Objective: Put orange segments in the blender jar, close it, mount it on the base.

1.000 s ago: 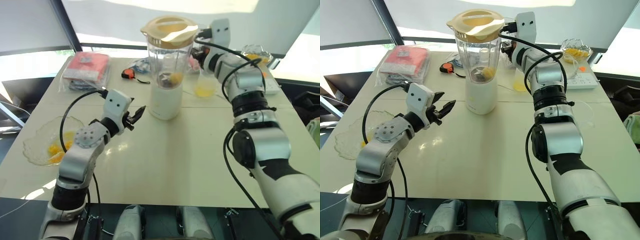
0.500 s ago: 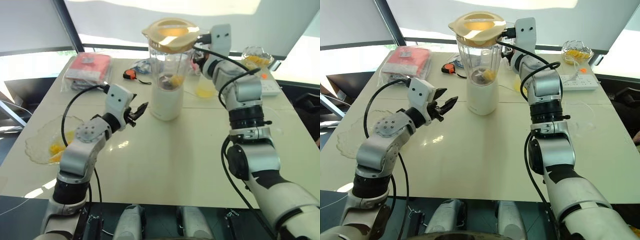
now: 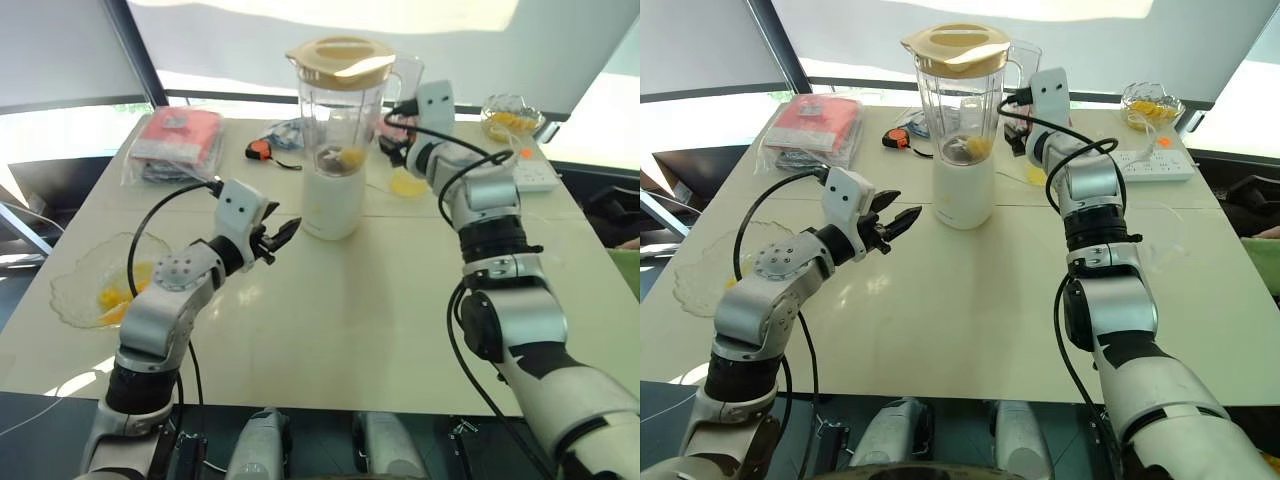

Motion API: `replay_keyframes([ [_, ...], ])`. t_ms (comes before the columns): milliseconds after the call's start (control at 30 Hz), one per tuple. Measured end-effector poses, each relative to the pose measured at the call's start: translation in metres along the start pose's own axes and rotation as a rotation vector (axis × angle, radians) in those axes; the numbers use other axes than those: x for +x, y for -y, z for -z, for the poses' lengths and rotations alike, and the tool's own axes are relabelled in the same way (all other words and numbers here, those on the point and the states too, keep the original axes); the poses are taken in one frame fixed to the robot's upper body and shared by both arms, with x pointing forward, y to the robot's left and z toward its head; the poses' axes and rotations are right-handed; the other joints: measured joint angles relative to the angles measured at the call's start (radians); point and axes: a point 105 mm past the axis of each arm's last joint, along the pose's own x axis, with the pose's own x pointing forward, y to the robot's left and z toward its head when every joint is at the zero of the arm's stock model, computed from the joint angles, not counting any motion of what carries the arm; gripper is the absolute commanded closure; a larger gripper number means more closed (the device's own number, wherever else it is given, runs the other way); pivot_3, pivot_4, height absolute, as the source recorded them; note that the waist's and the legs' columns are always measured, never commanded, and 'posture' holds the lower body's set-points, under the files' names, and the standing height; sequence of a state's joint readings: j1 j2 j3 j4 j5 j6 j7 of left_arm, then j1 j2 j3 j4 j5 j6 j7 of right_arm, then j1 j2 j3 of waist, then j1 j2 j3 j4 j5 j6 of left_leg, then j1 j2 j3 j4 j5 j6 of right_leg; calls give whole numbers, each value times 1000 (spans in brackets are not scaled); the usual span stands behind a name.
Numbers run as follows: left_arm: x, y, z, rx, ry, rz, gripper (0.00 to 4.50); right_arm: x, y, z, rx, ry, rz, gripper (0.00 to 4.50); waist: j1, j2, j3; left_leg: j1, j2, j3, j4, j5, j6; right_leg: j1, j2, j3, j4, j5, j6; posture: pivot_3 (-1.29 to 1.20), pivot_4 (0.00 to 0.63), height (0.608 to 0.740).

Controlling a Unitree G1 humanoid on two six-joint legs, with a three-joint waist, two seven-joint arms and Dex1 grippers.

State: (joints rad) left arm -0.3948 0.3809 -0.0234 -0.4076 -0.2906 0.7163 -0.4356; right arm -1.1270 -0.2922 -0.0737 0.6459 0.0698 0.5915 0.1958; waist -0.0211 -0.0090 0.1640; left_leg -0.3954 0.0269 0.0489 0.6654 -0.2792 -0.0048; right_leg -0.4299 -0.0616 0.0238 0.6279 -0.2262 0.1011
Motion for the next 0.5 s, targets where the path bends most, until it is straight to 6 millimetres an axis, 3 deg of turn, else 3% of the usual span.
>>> replay_keyframes([
  [133, -3, 5, 8, -13, -18, 25, 1956, -10, 9, -3, -52, 41, 36, 75, 0, 0, 0, 0, 0, 0, -2, 0, 0, 0, 0, 0, -1, 0, 0, 0, 150, 740],
  [200, -6, 5, 14, -19, -36, 29, 1956, -17, 10, 9, -72, 38, 42, 75, 4, 0, 0, -1, 0, -2, -2, 0, 0, 0, 0, -1, -2, 0, 0, 0, 150, 740],
  [367, -12, 6, 21, -15, -58, 50, 1956, -55, 7, 88, -118, -71, 0, 75, 7, 0, 0, -5, 0, -2, -2, 0, 0, -1, -1, -1, -7, 0, 0, 0, 150, 740],
  [500, -22, 4, 31, -5, -91, 62, 1956, -110, -4, 126, -69, -71, -136, 75, 8, 0, 0, -6, 0, -2, -2, -1, 1, -1, 0, -2, -9, 0, 1, 0, 150, 740],
])
